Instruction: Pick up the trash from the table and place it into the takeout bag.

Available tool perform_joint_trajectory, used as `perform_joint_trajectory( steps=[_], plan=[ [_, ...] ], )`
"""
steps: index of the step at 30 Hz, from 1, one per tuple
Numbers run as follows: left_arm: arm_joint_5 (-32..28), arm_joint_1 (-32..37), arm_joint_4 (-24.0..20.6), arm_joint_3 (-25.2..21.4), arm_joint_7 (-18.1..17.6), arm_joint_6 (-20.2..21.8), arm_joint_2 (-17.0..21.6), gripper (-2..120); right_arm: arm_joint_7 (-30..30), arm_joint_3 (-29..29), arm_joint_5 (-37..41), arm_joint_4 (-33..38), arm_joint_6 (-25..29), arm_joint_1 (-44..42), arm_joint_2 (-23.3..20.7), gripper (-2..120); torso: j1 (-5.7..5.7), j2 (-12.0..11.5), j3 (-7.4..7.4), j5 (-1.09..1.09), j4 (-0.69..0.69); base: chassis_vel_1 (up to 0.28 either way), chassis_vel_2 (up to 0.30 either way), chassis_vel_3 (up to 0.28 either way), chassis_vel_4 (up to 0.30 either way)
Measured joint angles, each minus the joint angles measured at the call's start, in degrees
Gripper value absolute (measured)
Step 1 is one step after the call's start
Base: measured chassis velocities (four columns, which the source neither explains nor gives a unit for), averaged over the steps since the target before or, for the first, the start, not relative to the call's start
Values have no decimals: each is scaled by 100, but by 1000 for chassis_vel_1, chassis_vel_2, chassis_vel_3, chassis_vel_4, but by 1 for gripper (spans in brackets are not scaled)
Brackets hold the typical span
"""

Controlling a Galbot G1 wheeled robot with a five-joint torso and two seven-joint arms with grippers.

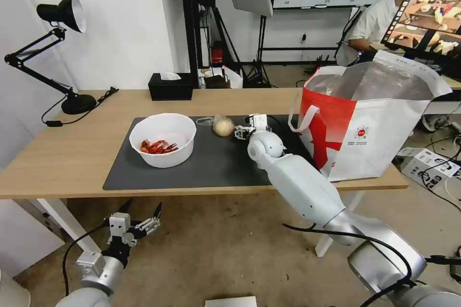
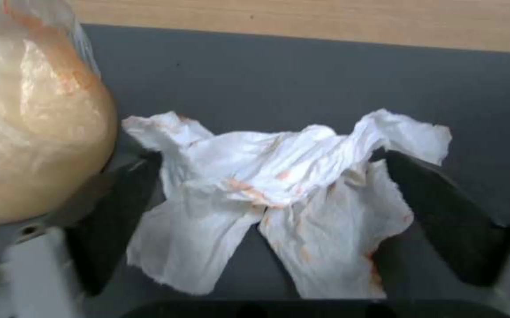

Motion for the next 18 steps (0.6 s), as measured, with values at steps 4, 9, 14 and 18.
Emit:
perform_joint_trajectory(
  steps=[4,9,14,18],
  plan=[
    [4,11,-16,0,-1,1,-1,100,-1,0,6,24,7,-40,-4,79,0,0,0,0,0,0,0,0,0],
    [13,23,-17,-1,-1,1,-16,100,-2,9,14,63,20,-116,4,64,0,0,0,0,0,0,0,0,0],
    [18,25,-14,5,-1,1,-21,100,-11,32,43,100,34,-187,27,43,-1,0,-1,0,1,0,0,0,0],
    [15,18,-2,3,-1,0,-17,100,-7,35,134,161,33,-216,19,30,-1,1,-1,0,-1,0,0,0,0]
  ],
)
